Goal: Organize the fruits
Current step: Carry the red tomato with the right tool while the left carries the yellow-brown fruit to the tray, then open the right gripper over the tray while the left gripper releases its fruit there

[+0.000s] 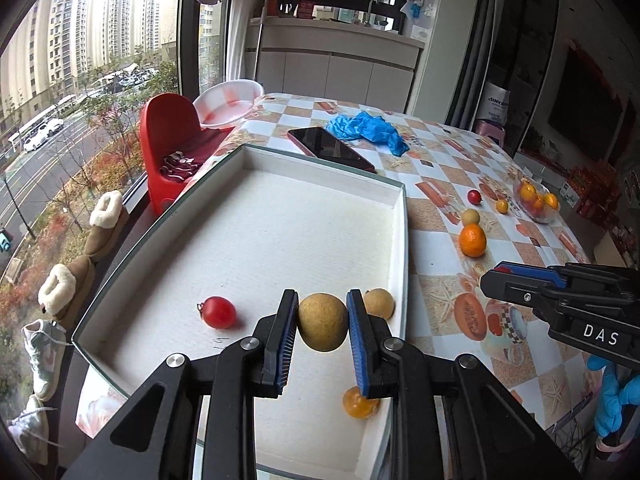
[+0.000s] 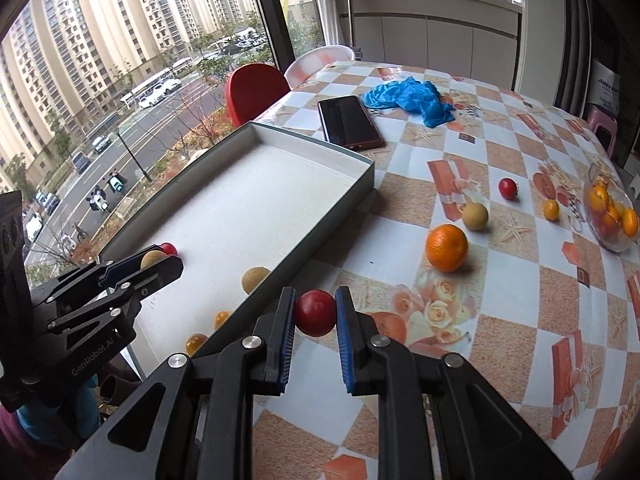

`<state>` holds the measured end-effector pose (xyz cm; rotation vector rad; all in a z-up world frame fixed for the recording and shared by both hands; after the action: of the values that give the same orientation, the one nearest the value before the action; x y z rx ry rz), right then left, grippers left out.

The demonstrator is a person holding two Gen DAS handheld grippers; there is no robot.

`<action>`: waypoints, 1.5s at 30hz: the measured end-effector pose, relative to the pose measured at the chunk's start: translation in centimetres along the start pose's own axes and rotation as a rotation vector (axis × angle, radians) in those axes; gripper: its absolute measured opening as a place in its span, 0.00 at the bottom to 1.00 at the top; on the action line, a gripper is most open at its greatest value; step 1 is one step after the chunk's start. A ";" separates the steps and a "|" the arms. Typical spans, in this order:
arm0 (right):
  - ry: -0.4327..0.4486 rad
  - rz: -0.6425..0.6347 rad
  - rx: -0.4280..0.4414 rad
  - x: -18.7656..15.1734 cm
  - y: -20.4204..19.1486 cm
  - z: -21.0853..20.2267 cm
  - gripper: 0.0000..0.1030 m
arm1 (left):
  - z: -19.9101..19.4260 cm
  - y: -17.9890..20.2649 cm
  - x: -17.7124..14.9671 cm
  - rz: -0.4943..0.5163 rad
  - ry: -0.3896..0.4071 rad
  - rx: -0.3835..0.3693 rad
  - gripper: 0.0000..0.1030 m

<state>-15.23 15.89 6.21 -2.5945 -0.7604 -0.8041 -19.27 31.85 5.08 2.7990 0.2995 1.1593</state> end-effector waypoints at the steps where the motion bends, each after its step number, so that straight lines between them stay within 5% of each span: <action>1: -0.003 -0.008 0.005 0.3 -0.6 0.3 0.21 | 0.1 -0.6 0.0 -0.007 -0.001 0.005 0.25; 28: -0.118 -0.133 0.043 1.9 -7.2 7.9 0.22 | 2.6 -4.8 0.1 -0.029 -0.019 0.103 0.25; 38: -0.140 -0.395 -0.035 -0.1 -9.7 8.1 0.21 | 2.4 -3.9 -0.3 0.025 -0.029 0.122 0.25; 45: -0.161 -0.424 -0.034 -1.0 -8.6 7.2 0.22 | 2.0 -2.3 -0.9 0.059 -0.042 0.104 0.25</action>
<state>-17.79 25.59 1.12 -2.5850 -1.3872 -0.7259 -18.77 33.91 2.66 2.9374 0.2844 1.1259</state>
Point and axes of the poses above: each gripper's, at about its wrist camera, not at the fingertips, and z roughly the way its jaws point, y to its right, x to its top, the point moved 1 cm from there along z, roughly the way its jaws point, and after that the axes turned 3 degrees about -z, right-handed, at the moved point
